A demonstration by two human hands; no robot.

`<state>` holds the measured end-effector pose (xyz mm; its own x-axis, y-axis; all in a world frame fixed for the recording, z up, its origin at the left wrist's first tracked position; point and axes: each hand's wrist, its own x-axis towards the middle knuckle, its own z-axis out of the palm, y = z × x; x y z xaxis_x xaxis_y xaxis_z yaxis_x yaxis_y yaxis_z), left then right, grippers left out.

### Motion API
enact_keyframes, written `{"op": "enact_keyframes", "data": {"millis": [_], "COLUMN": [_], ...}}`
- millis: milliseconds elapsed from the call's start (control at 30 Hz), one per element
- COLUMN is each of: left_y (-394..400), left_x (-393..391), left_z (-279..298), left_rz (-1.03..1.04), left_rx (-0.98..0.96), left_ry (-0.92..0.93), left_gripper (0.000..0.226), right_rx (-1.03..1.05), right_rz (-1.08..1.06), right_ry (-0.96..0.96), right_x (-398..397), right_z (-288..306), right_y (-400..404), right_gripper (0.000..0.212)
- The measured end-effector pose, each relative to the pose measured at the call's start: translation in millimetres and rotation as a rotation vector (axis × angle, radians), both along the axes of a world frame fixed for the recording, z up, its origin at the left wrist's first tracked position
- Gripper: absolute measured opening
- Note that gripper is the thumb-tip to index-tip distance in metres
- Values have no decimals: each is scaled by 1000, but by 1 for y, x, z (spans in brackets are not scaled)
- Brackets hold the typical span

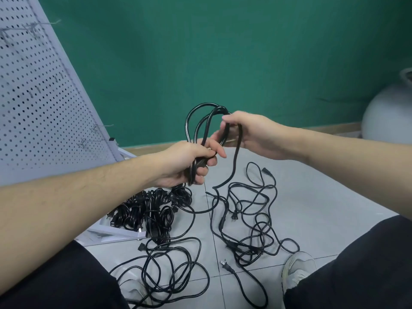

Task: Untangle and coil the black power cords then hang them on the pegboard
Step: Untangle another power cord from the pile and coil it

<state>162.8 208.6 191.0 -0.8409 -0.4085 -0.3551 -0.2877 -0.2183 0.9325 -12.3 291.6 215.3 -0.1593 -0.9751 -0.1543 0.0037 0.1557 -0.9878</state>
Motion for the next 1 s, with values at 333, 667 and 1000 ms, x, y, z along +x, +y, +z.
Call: {"op": "enact_keyframes", "data": {"millis": [333,667,1000], "left_y": [4,8,9], "left_x": [0,-2,-14], "left_z": [3,5,1], "left_rz": [16,-77,166], "left_rx": [-28,-131,-19], "left_ry": [23,70,232], "left_gripper": [32,24,33], "right_rx": [-115,-73,70], "right_rz": [-190,-225,-90], "right_ry": [-85,-72,-122], "right_x": [22,28,19], "right_z": [2,7,-15], "right_y": [-11,-17,-13], "right_gripper": [28,40,31]}}
